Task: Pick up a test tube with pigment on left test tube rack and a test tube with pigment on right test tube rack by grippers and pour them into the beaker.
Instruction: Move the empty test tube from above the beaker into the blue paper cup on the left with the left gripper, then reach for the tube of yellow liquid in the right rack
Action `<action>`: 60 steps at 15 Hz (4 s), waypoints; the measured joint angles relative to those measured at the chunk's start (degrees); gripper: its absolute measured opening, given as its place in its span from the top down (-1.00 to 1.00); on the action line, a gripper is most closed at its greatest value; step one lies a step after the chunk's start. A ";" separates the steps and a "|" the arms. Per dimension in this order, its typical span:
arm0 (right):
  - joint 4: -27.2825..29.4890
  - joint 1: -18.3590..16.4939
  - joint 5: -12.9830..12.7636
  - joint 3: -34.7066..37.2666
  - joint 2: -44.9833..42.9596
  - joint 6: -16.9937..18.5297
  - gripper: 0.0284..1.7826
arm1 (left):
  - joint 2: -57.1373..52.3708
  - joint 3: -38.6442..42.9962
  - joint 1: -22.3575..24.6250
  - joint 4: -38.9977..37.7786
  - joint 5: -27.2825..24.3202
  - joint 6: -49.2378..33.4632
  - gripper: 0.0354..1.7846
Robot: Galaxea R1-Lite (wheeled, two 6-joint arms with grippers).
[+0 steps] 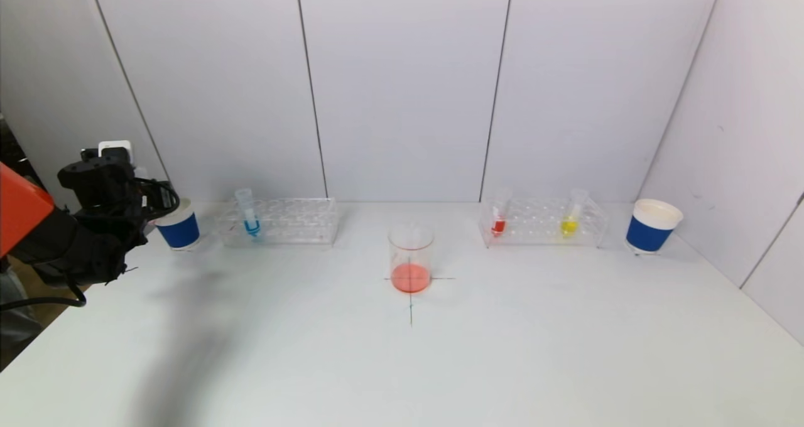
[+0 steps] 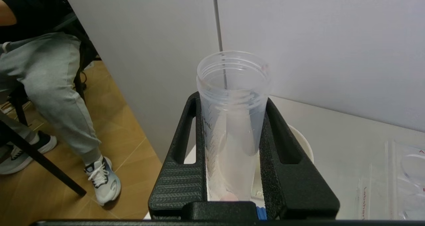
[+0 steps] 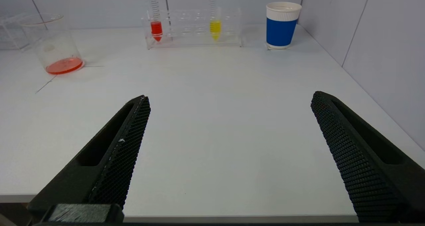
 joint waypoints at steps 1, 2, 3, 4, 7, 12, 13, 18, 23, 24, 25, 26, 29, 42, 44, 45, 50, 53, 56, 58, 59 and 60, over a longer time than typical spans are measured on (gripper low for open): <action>0.00 -0.02 -0.02 0.00 0.02 -0.02 -0.98 | 0.80 -0.41 0.06 -0.83 -0.66 0.00 0.51; 0.00 -0.06 0.00 0.00 0.02 -0.02 -0.98 | 1.44 -0.87 0.09 -1.77 -1.38 0.05 0.51; 0.00 -0.05 -0.02 0.00 0.02 0.00 -0.98 | 1.79 -1.13 0.09 -1.99 -1.54 0.09 0.51; 0.00 -0.05 -0.02 0.00 0.02 0.00 -0.98 | 1.85 -1.41 0.09 -1.79 -1.65 0.17 0.51; 0.00 -0.05 -0.02 0.00 0.02 0.00 -0.98 | 1.27 -2.97 0.00 -0.78 -1.79 0.61 0.51; 0.02 -0.05 -0.02 0.00 0.02 0.00 -0.98 | -1.27 -3.47 0.09 2.45 -1.71 0.74 0.51; 0.00 -0.05 -0.02 0.00 0.02 -0.02 -0.98 | -1.45 -4.14 0.04 2.96 -1.76 0.74 0.51; 0.00 -0.05 -0.02 0.00 0.02 -0.02 -0.98 | 1.02 -9.96 0.06 5.01 -1.65 0.83 0.51; 0.00 -0.05 -0.02 0.00 0.02 -0.02 -0.98 | 4.69 -13.54 0.09 5.12 -1.71 0.79 0.51; 0.00 -0.05 -0.02 0.00 0.02 0.00 -0.98 | 5.28 -13.74 0.09 5.07 -1.71 0.80 0.51; 0.00 -0.05 0.00 0.00 0.02 0.00 -0.98 | 5.83 -13.79 0.06 4.92 -1.67 0.77 0.51; 0.00 -0.05 -0.02 0.00 0.02 0.00 -0.98 | 6.34 -13.76 0.06 4.75 -1.65 0.77 0.51; 0.00 -0.05 -0.02 0.00 0.02 -0.02 -0.98 | 7.25 -12.68 0.06 3.94 -1.65 0.66 0.51; 0.00 -0.05 -0.02 0.00 0.02 0.00 -0.98 | 7.34 -9.52 0.06 2.45 -1.65 0.22 0.51; 0.00 -0.05 0.00 0.00 0.02 0.00 -0.98 | 7.25 -9.48 0.09 2.50 -1.62 0.38 0.51; 0.00 -0.05 -0.02 0.00 0.02 0.00 -0.98 | 7.18 -9.22 0.11 2.47 -1.67 0.50 0.51; 0.02 -0.05 0.00 0.00 0.02 0.00 -0.98 | 6.86 -8.33 0.12 1.58 -1.68 0.28 0.33; 0.00 -0.05 -0.02 0.00 0.02 0.00 -0.98 | 6.86 -8.39 0.11 0.40 -1.71 0.30 -0.14; 0.02 -0.05 -0.02 0.00 0.02 0.00 -0.98 | 6.86 -8.28 0.12 0.29 -1.71 0.33 -0.66; 0.02 -0.05 -0.02 0.00 0.02 0.00 -0.98 | 6.84 -8.19 0.12 0.29 -1.71 0.33 -0.87; 0.00 -0.05 -0.02 0.00 0.02 0.00 -0.98 | 6.81 -8.13 0.15 0.27 -1.71 0.39 -0.94; 0.02 -0.05 -0.02 0.00 0.02 0.00 -0.98 | 6.81 -8.00 0.15 0.29 -1.73 0.39 -0.98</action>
